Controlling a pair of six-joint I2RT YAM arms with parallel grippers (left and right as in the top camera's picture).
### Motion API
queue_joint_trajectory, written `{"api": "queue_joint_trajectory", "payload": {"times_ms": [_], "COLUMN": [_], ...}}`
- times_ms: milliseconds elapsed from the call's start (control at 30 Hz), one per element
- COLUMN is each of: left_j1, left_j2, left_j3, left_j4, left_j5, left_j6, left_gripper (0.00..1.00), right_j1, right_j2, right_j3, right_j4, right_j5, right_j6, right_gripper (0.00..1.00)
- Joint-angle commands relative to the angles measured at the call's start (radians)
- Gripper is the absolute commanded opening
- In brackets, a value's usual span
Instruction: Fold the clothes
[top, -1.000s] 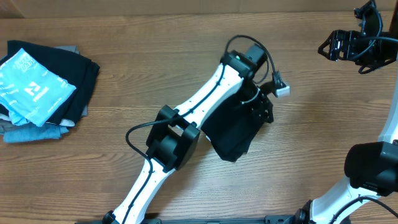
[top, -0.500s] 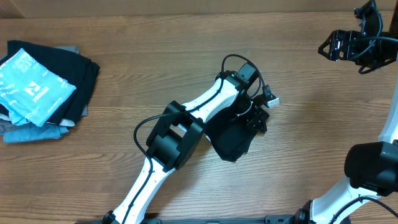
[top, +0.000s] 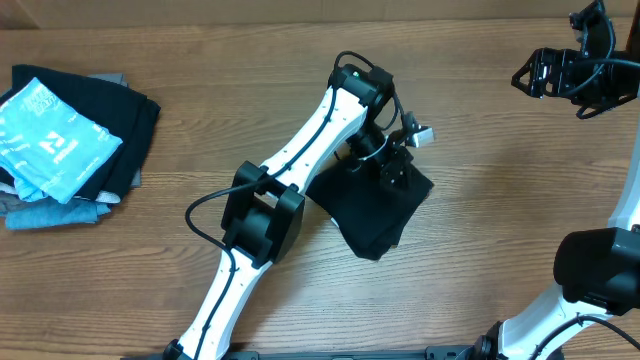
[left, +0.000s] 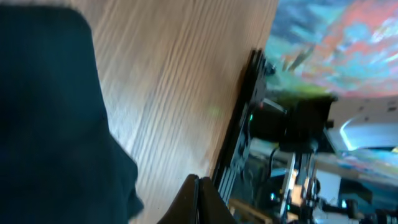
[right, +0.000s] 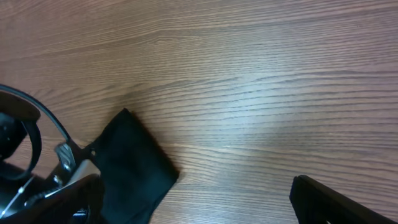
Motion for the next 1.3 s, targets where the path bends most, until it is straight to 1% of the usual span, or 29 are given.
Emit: {"api": "queue_joint_trajectory", "payload": {"times_ms": [0, 67, 167, 333, 400, 433, 533, 600, 633, 700, 733, 767, 833, 933, 967, 1033, 1067, 1133, 1233, 1267], "left_j1": [-0.045, -0.065, -0.087, -0.091, -0.09, -0.09, -0.09, -0.089, -0.089, -0.09, -0.09, -0.09, -0.09, -0.09, -0.09, -0.089, -0.085, -0.077, -0.053, -0.045], "left_j2": [-0.004, -0.004, -0.004, -0.004, -0.004, -0.004, -0.004, -0.004, -0.004, -0.004, -0.004, -0.004, -0.016, -0.079, -0.133, -0.221, -0.27, -0.343, -0.431, -0.437], "left_j3": [-0.01, -0.032, -0.103, -0.253, -0.323, -0.361, -0.463, -0.548, -0.583, -0.647, -0.672, -0.677, -0.661, -0.596, -0.554, -0.489, -0.457, -0.421, -0.405, -0.405], "left_j4": [-0.066, -0.091, -0.123, -0.123, -0.118, -0.092, 0.025, 0.163, 0.233, 0.37, 0.424, 0.436, 0.401, 0.281, 0.214, 0.147, 0.138, 0.166, 0.318, 0.353], "left_j5": [-0.093, -0.121, -0.122, -0.109, -0.106, -0.098, -0.092, -0.098, -0.095, -0.109, -0.111, -0.105, -0.069, -0.047, -0.047, -0.073, -0.1, -0.158, -0.357, -0.397], "left_j6": [0.057, 0.062, 0.12, 0.164, 0.217, 0.241, 0.245, 0.243, 0.224, 0.13, 0.066, 0.03, 0.023, 0.03, 0.03, 0.029, 0.02, -0.042, -0.273, -0.321], "left_gripper": [0.04, 0.04, 0.04, 0.04, 0.04, 0.04, 0.04, 0.04, 0.04, 0.04, 0.04, 0.04, 0.04, 0.04, 0.04, 0.04, 0.04, 0.04, 0.04, 0.04], "right_j1": [-0.001, -0.001, -0.001, -0.001, -0.001, -0.001, -0.001, -0.001, -0.001, -0.001, -0.001, -0.001, -0.001, -0.001, -0.001, -0.001, -0.001, -0.001, -0.001, -0.001], "right_j2": [-0.002, -0.002, -0.002, -0.002, -0.002, -0.002, -0.002, -0.002, -0.002, -0.002, -0.002, -0.002, -0.002, -0.002, -0.002, -0.002, -0.002, -0.002, -0.002, -0.002], "right_j3": [0.002, 0.002, 0.002, 0.002, 0.002, 0.002, 0.002, 0.002, 0.002, 0.002, 0.002, 0.002, 0.002, 0.002, 0.002, 0.002, 0.002, 0.002, 0.002, 0.002], "right_j4": [0.002, 0.002, 0.002, 0.002, 0.002, 0.002, 0.002, 0.002, 0.002, 0.002, 0.002, 0.002, 0.002, 0.002, 0.002, 0.002, 0.002, 0.002, 0.002, 0.002], "right_j5": [0.002, 0.002, 0.002, 0.002, 0.002, 0.002, 0.002, 0.002, 0.002, 0.002, 0.002, 0.002, 0.002, 0.002, 0.002, 0.002, 0.002, 0.002, 0.002, 0.002], "right_j6": [0.004, 0.004, 0.004, 0.004, 0.004, 0.004, 0.004, 0.004, 0.004, 0.004, 0.004, 0.004, 0.004, 0.004, 0.004, 0.004, 0.004, 0.004, 0.004, 0.004], "right_gripper": [1.0, 1.0, 1.0, 1.0, 1.0, 1.0, 1.0, 1.0, 1.0, 1.0, 1.0, 1.0, 1.0, 1.0, 1.0, 1.0, 1.0, 1.0, 1.0, 1.0]}}
